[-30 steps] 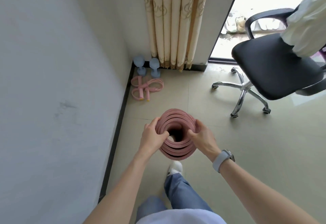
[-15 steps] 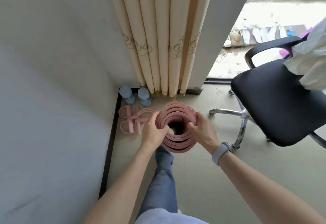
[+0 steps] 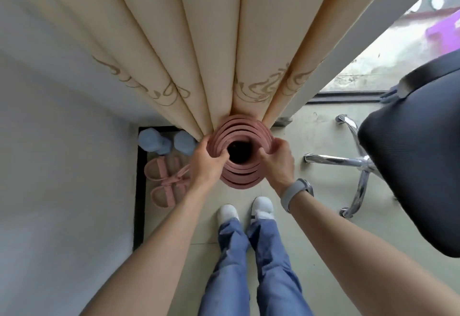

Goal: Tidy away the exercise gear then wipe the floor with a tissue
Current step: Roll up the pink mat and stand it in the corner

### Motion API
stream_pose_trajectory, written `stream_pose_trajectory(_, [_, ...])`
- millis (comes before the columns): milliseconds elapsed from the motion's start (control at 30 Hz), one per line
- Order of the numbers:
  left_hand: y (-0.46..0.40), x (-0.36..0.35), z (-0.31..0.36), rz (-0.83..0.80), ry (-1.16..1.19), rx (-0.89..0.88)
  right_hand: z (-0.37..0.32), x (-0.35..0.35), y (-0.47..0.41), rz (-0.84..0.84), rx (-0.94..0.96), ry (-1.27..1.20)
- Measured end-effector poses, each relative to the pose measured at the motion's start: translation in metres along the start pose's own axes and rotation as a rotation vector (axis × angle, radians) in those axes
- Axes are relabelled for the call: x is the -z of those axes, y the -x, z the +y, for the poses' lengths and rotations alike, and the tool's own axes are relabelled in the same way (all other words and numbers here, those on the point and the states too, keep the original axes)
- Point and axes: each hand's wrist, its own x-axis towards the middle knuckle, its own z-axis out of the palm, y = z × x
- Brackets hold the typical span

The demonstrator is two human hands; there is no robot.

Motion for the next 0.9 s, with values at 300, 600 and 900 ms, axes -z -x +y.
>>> stream_pose_trajectory(300, [-0.069,-0.013,0.023,0.059,0.029,-0.12,-0.028,-0.009,-0.062,0.034,0.123,-0.038])
stream_pose_trajectory(600, [-0.04,-0.016,0.009,0.004,0.051,-0.056,-0.01,0.002,-0.039,-0.079,0.136,-0.088])
stream_pose_trajectory(900, [-0.043,-0.008,0.006,0.058,0.005,-0.011,-0.022,-0.004,-0.041,-0.13,0.217,-0.084])
